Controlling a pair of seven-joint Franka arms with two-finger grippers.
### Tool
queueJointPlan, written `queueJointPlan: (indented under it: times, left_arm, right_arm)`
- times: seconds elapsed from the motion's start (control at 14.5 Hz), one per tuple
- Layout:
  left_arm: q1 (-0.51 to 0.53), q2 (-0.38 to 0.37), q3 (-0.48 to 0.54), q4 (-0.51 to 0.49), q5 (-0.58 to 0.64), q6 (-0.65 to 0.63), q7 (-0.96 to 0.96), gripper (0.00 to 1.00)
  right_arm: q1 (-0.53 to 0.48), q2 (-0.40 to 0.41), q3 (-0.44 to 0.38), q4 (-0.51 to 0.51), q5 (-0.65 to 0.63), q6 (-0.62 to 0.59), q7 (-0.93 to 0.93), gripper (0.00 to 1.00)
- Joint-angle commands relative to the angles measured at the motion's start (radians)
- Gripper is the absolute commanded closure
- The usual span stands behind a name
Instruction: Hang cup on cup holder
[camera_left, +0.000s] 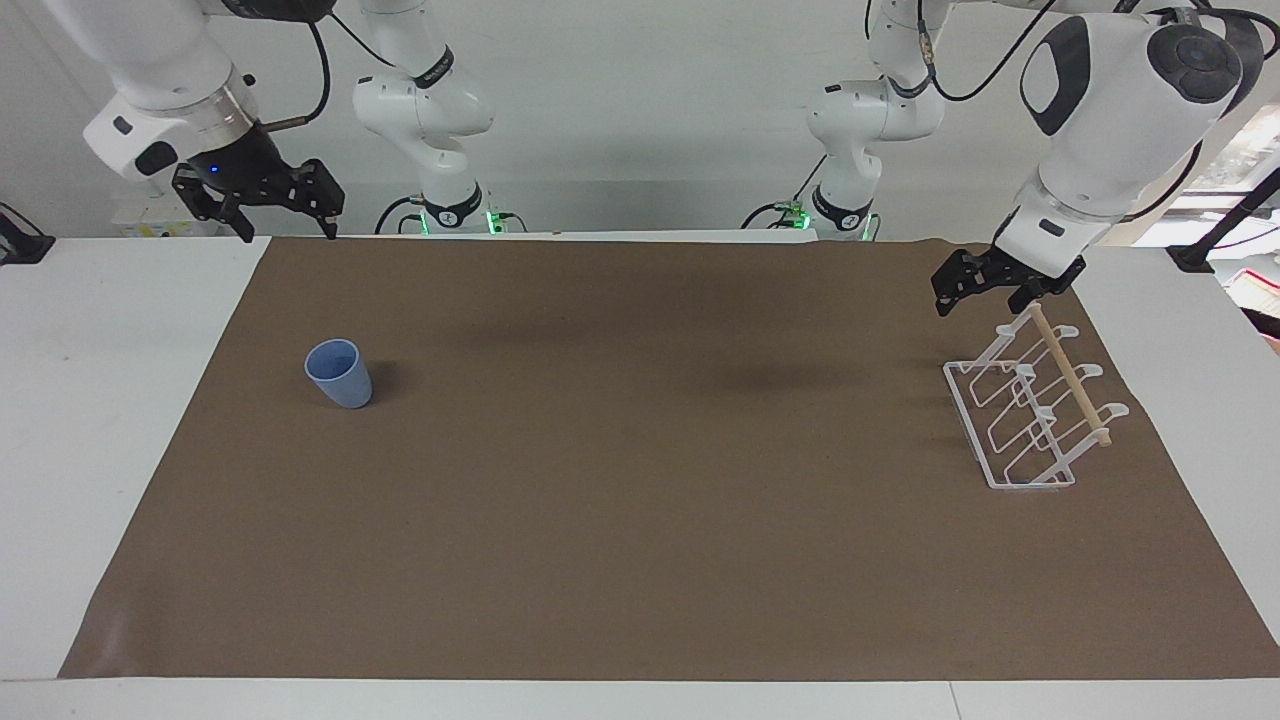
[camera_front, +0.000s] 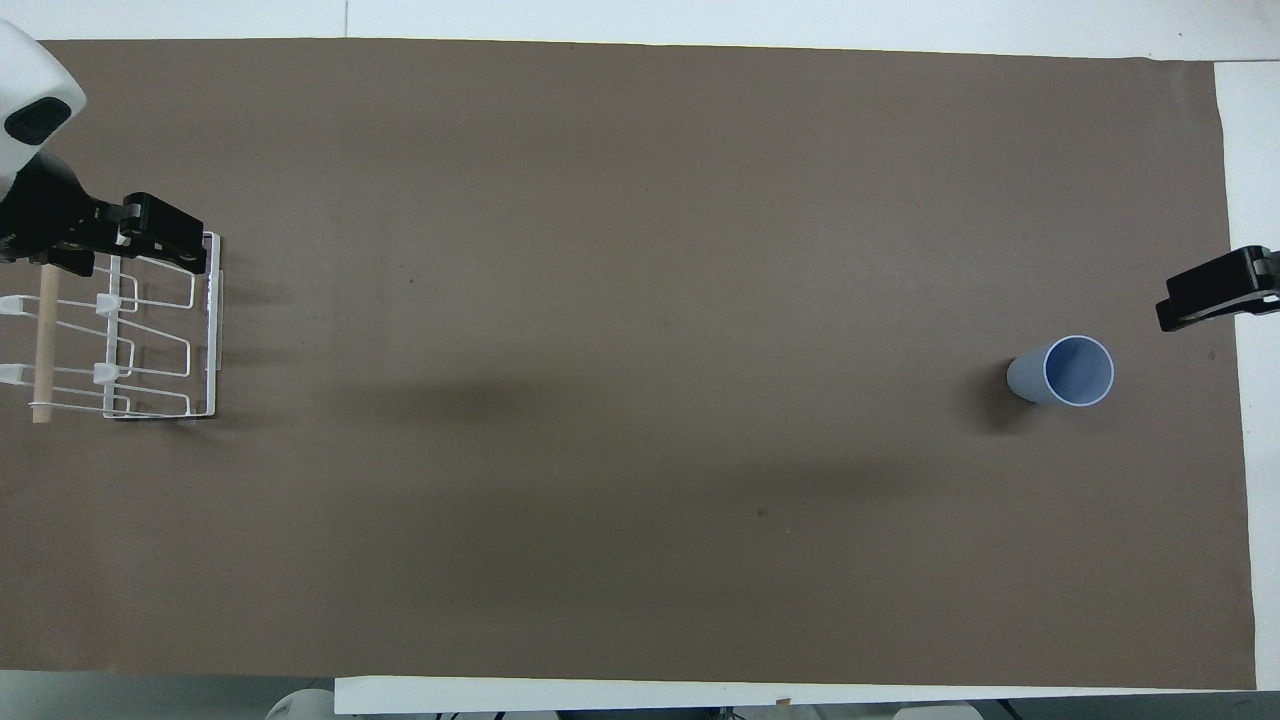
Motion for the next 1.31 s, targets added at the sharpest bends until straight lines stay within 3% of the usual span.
queueJointPlan:
  times: [0.0,0.28,0.48,0.83,1.24]
  left_arm:
    - [0.008,0.001,0.0,0.001,-0.011,-0.005,0.016,0.0]
    - [0.008,0.001,0.0,0.001,-0.011,-0.005,0.014,0.0]
    - [0.006,0.001,0.0,0.0,-0.011,-0.002,0.014,0.0]
    - [0.006,-0.003,0.0,-0.014,-0.011,0.007,0.01,0.0]
    - [0.008,-0.018,0.0,-0.043,-0.011,0.009,0.011,0.0]
  right_arm:
    - [0.004,0.009,0.0,0.014,-0.01,0.006,0.018,0.0]
    - [0.008,0.004,0.003,0.004,-0.01,0.009,0.01,0.0]
    - [-0.005,-0.054,0.005,-0.161,-0.01,0.218,-0.032,0.0]
    - [-0.12,-0.034,0.0,-0.416,0.068,0.516,-0.256,0.0]
    - [-0.216,-0.019,-0.001,-0.611,0.085,0.656,-0.53,0.05]
